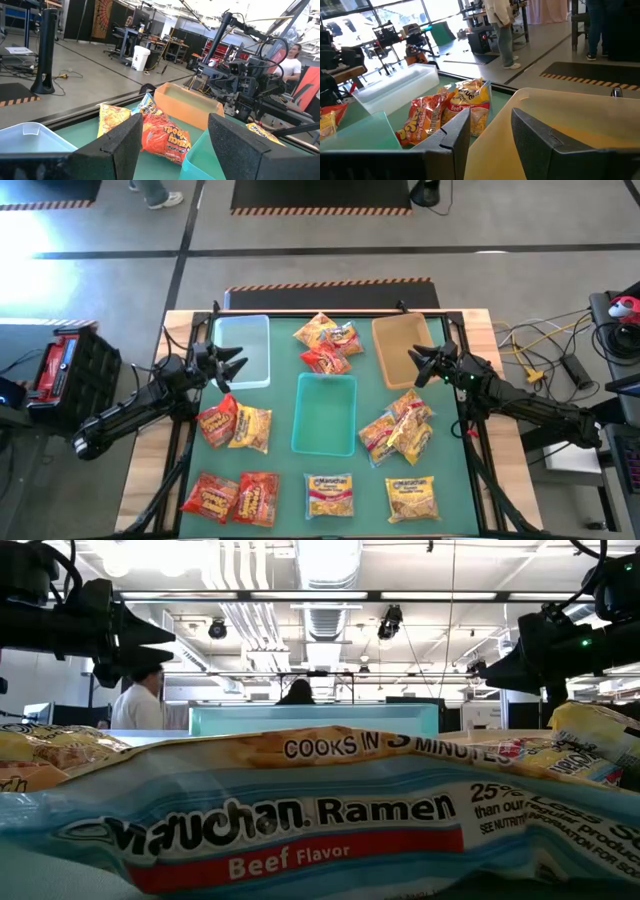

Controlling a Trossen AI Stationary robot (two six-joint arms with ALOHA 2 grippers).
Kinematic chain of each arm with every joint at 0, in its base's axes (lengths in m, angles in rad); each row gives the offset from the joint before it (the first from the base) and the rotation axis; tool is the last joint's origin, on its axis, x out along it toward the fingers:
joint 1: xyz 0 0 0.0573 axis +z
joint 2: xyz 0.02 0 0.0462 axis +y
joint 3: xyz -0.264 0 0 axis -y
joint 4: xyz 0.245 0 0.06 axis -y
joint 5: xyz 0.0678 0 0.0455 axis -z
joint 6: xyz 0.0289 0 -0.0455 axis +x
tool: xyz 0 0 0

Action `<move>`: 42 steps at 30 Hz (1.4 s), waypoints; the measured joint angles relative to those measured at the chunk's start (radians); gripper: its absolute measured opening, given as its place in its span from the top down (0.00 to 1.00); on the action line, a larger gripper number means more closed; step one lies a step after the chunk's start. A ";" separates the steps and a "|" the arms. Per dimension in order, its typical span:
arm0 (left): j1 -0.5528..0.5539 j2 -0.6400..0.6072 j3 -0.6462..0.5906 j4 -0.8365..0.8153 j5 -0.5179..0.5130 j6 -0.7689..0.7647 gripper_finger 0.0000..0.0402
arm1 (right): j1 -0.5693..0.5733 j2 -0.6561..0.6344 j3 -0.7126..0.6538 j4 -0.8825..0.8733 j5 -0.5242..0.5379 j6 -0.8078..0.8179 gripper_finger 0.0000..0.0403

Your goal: Sort Maruchan noodles

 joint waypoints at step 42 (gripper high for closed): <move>0.000 0.000 0.000 0.000 0.000 0.000 0.48 | 0.000 0.000 0.000 0.034 0.003 0.000 0.67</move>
